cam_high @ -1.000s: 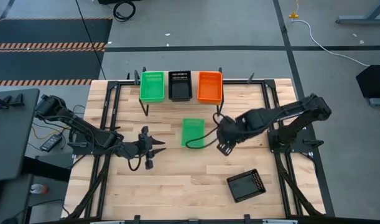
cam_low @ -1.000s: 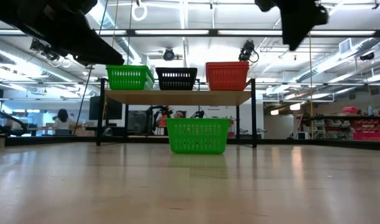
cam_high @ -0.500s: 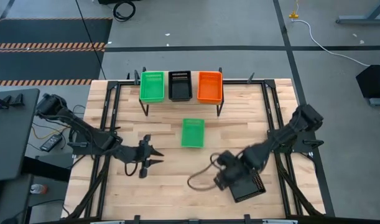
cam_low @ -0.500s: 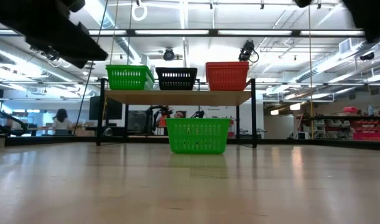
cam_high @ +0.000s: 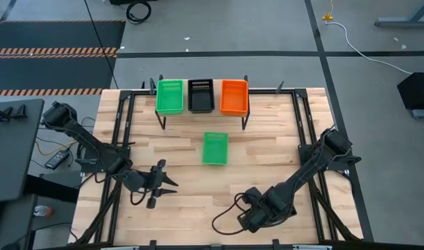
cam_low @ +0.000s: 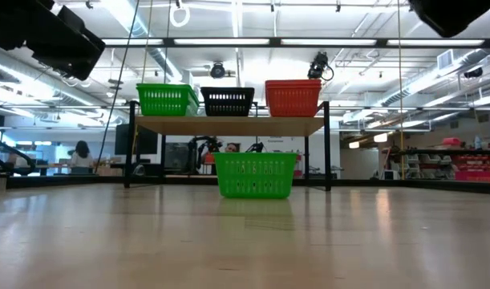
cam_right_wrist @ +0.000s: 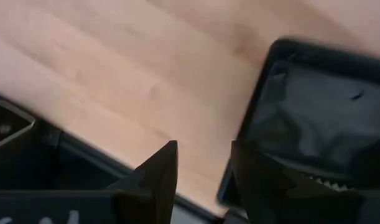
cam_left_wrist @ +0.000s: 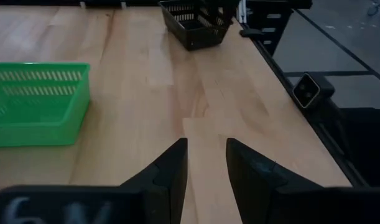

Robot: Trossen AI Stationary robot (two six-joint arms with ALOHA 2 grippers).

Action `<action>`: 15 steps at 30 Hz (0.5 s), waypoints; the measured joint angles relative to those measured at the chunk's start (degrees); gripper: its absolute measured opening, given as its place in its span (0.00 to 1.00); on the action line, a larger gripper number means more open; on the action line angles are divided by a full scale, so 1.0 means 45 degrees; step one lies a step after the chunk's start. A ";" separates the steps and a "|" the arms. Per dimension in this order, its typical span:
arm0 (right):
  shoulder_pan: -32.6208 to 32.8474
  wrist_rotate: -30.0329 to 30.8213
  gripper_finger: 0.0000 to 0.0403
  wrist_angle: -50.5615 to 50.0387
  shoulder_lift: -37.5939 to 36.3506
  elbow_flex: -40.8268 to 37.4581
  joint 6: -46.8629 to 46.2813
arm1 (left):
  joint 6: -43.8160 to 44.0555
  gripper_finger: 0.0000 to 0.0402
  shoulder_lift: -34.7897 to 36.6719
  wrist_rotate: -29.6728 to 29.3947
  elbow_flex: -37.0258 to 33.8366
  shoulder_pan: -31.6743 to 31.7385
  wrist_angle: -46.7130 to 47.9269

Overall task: Stack baskets on shelf by color
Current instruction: Stack the black bin on top of the black bin on the shelf

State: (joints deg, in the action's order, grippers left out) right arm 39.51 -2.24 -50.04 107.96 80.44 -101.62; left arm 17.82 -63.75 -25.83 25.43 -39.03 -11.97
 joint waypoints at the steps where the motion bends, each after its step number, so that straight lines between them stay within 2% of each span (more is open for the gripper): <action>1: -0.0011 0.0124 0.39 -0.0143 0.0041 0.0000 -0.0010 | 0.0000 0.29 0.0000 -0.0002 0.0000 -0.0074 0.0000; 15: 0.0038 0.0487 0.39 -0.0843 0.0367 0.0000 -0.0991 | -0.0053 0.29 0.0000 0.0036 0.0000 -0.0875 0.0096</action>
State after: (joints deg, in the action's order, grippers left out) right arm 39.68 -0.05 -53.83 109.61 80.44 -106.08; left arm 17.58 -63.75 -25.67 25.43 -42.97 -11.54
